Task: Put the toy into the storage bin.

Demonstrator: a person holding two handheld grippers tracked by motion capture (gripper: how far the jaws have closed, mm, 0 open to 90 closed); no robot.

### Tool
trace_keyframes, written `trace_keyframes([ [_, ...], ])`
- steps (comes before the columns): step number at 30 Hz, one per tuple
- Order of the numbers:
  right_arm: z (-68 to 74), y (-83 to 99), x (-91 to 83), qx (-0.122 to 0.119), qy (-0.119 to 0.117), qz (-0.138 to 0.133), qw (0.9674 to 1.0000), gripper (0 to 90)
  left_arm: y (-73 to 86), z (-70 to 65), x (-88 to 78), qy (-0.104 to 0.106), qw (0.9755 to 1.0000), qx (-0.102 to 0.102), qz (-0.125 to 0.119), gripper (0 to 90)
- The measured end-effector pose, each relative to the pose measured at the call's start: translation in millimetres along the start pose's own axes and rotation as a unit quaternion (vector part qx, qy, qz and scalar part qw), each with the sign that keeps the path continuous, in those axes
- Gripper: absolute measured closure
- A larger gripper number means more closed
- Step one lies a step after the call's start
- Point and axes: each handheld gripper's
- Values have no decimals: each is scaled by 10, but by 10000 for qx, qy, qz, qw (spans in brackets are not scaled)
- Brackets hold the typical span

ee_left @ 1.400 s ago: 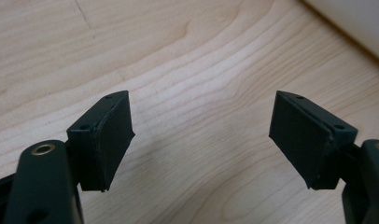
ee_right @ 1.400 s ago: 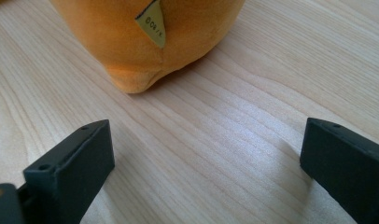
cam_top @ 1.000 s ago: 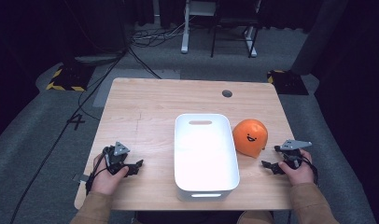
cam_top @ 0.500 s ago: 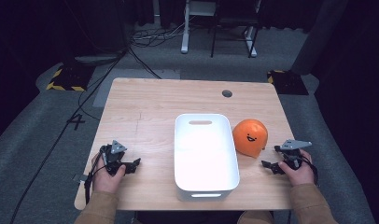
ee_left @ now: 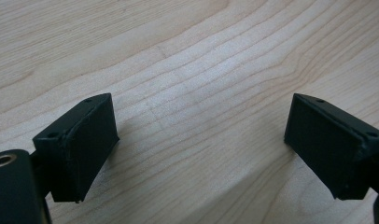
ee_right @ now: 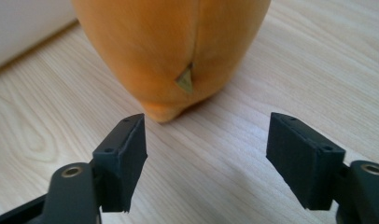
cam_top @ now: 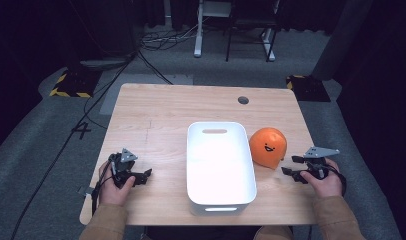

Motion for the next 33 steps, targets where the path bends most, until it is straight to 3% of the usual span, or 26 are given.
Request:
trace_keyframes([
  [3,42,-56,-47,110,-25,-191,9998,301,-3,1,8,40,10000,2,-6,93],
  [11,167,-314,-200,-104,-123,-441,9989,296,-18,-1,34,50,10000,23,22,68],
  [22,216,-562,-330,-109,-177,-769,9968,312,-20,-1,36,40,10000,34,22,64],
  [33,209,-788,-399,-73,-239,-1322,9909,432,-20,-2,35,39,10000,33,25,65],
])
Point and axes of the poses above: each handheld gripper's, and its own axes: x roughly forward along the jaws, y roughly out of its underside, z roughly to its left, and after that the axes turned 7 degrees about -z, right-handed
